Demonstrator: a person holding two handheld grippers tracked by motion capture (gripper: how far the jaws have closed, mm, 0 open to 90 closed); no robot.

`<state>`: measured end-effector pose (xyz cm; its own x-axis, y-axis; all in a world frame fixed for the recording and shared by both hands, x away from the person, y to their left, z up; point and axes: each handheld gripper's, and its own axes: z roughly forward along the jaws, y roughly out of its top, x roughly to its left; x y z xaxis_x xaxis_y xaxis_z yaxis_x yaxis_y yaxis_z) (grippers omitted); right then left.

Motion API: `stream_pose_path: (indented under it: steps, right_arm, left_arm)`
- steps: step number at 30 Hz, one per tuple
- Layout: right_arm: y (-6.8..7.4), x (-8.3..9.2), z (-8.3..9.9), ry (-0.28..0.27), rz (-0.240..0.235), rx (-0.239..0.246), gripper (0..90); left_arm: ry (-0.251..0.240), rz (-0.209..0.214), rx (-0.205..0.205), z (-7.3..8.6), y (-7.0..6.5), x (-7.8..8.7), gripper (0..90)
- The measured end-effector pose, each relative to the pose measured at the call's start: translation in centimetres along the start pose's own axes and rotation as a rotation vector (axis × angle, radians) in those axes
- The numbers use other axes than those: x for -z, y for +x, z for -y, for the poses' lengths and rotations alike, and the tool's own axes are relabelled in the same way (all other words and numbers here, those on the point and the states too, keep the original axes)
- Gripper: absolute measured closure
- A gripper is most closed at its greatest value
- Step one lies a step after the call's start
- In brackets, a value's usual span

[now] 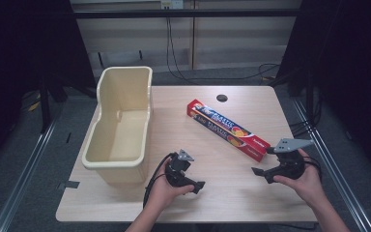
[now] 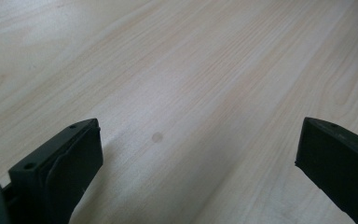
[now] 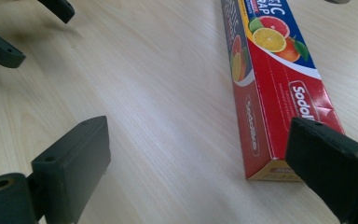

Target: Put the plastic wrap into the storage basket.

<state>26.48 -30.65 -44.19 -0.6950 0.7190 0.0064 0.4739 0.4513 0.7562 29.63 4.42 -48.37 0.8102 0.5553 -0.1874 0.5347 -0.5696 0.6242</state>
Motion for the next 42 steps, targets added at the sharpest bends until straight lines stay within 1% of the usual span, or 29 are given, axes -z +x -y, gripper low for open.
stream_pose_path:
  steps: [1, 2, 4, 5, 6, 7, 8, 10, 11, 12, 13, 15, 17, 18, 19, 22, 23, 24, 25, 28, 29, 30, 31, 33, 35, 37, 40, 41, 42]
  right_arm:
    - [0.1, -0.3, -0.2, 0.012, 0.009, -0.004, 6.7]
    - [0.1, -0.7, -0.6, 0.023, 0.014, 0.014, 7.5]
    - [0.2, -1.1, -1.1, 0.032, 0.019, -0.001, 7.6]
    - [0.2, -1.1, -1.1, 0.032, 0.019, -0.001, 7.6]
    - [0.1, -1.4, -1.3, 0.023, 0.016, 0.004, 8.1]
    - [0.0, -1.6, -1.6, 0.032, 0.022, 0.008, 8.1]
    - [-0.2, -1.9, -1.9, 0.04, 0.029, 0.011, 7.8]
    - [-1.0, -2.7, -2.7, 0.053, 0.038, 0.012, 7.8]
    - [-1.0, -2.7, -2.7, 0.053, 0.038, 0.012, 7.8]
    - [-1.2, -2.9, -2.9, 0.053, 0.046, 0.011, 7.7]
    - [-1.5, -3.2, -3.2, 0.058, 0.049, 0.004, 7.9]
    - [-2.2, -4.0, -3.9, 0.07, 0.057, -0.008, 8.1]
    - [-2.8, -4.7, -4.6, 0.082, 0.059, -0.017, 8.5]
    - [-3.0, -4.9, -4.9, 0.078, 0.057, -0.021, 8.7]
    - [-3.3, -5.2, -5.3, 0.073, 0.06, -0.025, 8.8]
    - [-4.1, -6.0, -6.4, 0.082, 0.073, -0.029, 9.0]
    - [-4.3, -6.3, -6.8, 0.084, 0.077, -0.031, 9.1]
    - [-4.6, -6.6, -7.1, 0.091, 0.068, -0.033, 9.1]
    - [-4.8, -6.9, -7.3, 0.091, 0.07, -0.031, 9.3]
    - [-5.3, -8.1, -7.8, 0.117, 0.073, -0.039, 9.4]
    - [-5.3, -8.1, -7.8, 0.117, 0.073, -0.039, 9.4]
    - [-5.4, -8.4, -8.0, 0.124, 0.074, -0.038, 9.4]
    - [-5.5, -8.6, -8.1, 0.13, 0.069, -0.038, 9.4]
    - [-5.6, -9.2, -8.4, 0.136, 0.068, -0.047, 9.7]
    - [-5.8, -9.8, -8.7, 0.143, 0.06, -0.051, 9.9]
    - [-6.0, -10.2, -8.9, 0.156, 0.067, -0.06, 9.8]
    - [-6.7, -11.0, -9.2, 0.148, 0.05, -0.084, 10.3]
    - [-6.7, -11.0, -9.2, 0.148, 0.05, -0.084, 10.3]
    - [-6.8, -11.1, -9.2, 0.152, 0.054, -0.088, 10.4]
  left_arm:
    - [-0.015, 0.007, 0.013, 0.0, -0.1, 0.0, 0.2]
    - [-0.016, 0.005, 0.012, 0.0, -0.1, 0.1, 0.0]
    - [-0.027, 0.001, 0.013, 0.0, -0.1, 0.2, 0.0]
    - [-0.02, 0.004, 0.012, 0.0, 0.0, 0.3, 0.0]
    - [-0.028, 0.008, 0.028, 0.0, 0.1, 0.3, 0.0]
    - [-0.024, 0.003, 0.031, 0.0, 0.1, 0.4, 0.0]
    - [-0.026, 0.01, 0.037, 0.0, 0.2, 0.4, 0.0]
    - [-0.026, 0.001, 0.044, 0.1, 0.1, 0.5, 0.0]
    - [-0.023, 0.006, 0.038, 0.0, 0.1, 0.5, 0.0]
    - [-0.025, 0.002, 0.044, 0.0, 0.1, 0.6, 0.0]
    - [-0.032, 0.005, 0.049, 0.0, 0.0, 0.6, 0.0]
    - [-0.026, 0.008, 0.04, 0.0, 0.1, 0.7, 0.1]
    - [-0.025, 0.004, 0.044, 0.0, 0.1, 0.8, 0.9]
    - [-0.025, 0.004, 0.043, 0.0, 0.1, 0.9, 1.0]
    - [-0.038, 0.009, 0.051, 0.0, 0.1, 0.8, 1.0]
    - [-0.039, 0.008, 0.055, 0.0, 0.1, 0.9, 1.5]
    - [-0.026, 0.013, 0.044, 0.0, 0.2, 0.9, 1.5]
    - [-0.026, 0.015, 0.042, 0.1, 0.2, 0.8, 1.5]
    - [-0.011, 0.018, 0.023, 0.1, 0.3, 0.9, 1.7]
    - [-0.022, 0.008, 0.033, 0.0, 0.1, 0.9, 2.0]
    - [-0.021, 0.006, 0.03, 0.0, 0.0, 0.9, 2.0]
    - [-0.033, 0.014, 0.038, 0.0, 0.0, 0.8, 2.0]
    - [-0.011, 0.015, 0.013, 0.0, 0.1, 0.9, 2.2]
    - [-0.009, 0.016, 0.006, -0.1, 0.0, 0.9, 2.3]
    - [-0.017, 0.014, 0.016, -0.1, 0.0, 0.8, 2.5]
    - [-0.019, 0.017, 0.014, -0.1, 0.0, 0.9, 2.9]
    - [-0.02, 0.019, 0.016, -0.1, 0.0, 0.9, 3.4]
    - [-0.025, 0.021, 0.026, -0.1, -0.1, 0.8, 3.4]
    - [-0.023, 0.019, 0.024, -0.1, -0.1, 0.8, 3.4]
